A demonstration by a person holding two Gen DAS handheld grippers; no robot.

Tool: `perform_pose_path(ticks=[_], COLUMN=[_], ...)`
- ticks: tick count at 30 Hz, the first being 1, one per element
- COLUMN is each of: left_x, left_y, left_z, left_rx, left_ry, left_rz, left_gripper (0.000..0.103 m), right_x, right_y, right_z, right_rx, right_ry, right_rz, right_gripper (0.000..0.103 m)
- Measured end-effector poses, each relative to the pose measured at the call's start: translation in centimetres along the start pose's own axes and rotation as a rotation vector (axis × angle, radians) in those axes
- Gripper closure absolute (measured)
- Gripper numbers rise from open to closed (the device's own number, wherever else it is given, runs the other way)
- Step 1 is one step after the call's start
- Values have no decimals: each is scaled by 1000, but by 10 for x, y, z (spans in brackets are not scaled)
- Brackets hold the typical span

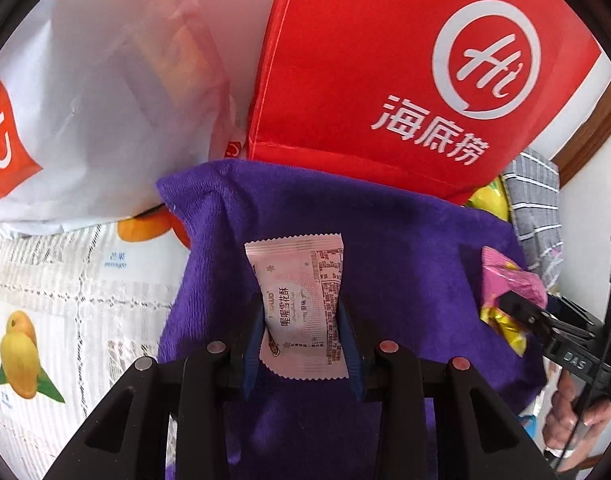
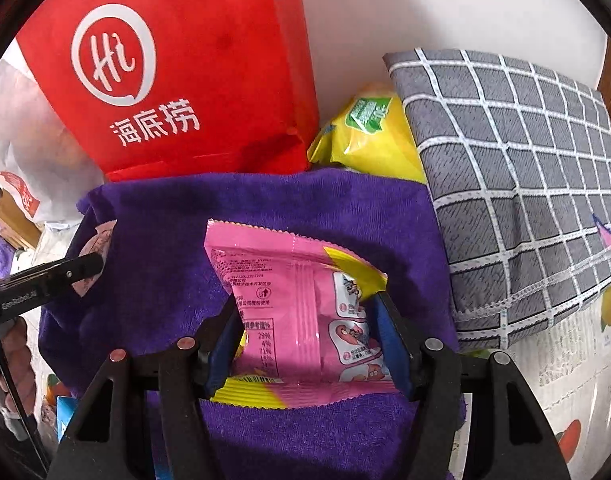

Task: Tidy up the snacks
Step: 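Carry both packets onto the purple towel and open both tools, then return the left tool to the snacks and grasp the pink ice-cream-print packet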

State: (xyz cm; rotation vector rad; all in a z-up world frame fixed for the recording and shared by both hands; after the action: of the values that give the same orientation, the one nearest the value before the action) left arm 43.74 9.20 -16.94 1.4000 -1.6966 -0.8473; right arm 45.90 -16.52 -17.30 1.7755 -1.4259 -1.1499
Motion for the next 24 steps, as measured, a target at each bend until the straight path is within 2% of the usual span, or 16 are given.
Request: perform_pose_path(ticks=[5, 10, 14, 17, 24], left_x=[-3, 2, 4, 3, -1], left_y=[-6, 1, 18, 34, 73], left_z=[0, 1, 7, 15, 43], left_rx=[-8, -4, 19, 36, 48], left_ry=[0, -8, -22, -22, -18], left_rz=[3, 48, 27, 41, 29], left_gripper=[67, 43, 43, 43, 43], right_x=[-7, -21, -27, -27, -37], right_y=[-6, -11, -4, 3, 29], right_z=[3, 8, 13, 13, 8], right_rx=[-8, -13, -2, 4, 29], right_ry=[31, 69, 85, 82, 90], right_rz=[7, 11, 15, 18, 14], right_gripper=[39, 28, 26, 26, 26])
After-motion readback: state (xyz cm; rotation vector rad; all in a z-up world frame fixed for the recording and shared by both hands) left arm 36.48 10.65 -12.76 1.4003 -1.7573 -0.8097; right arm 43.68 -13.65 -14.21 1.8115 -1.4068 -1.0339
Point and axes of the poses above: each gripper's, at about its wrist camera, not at the fingertips, and y roughly against the way its jaws point, x to its right, z to its underside, the point moved 2 cm from there along -y, roughly the way its jaws point, and after that the axes turned 10 degrees about -y, right-handed, at the moved point
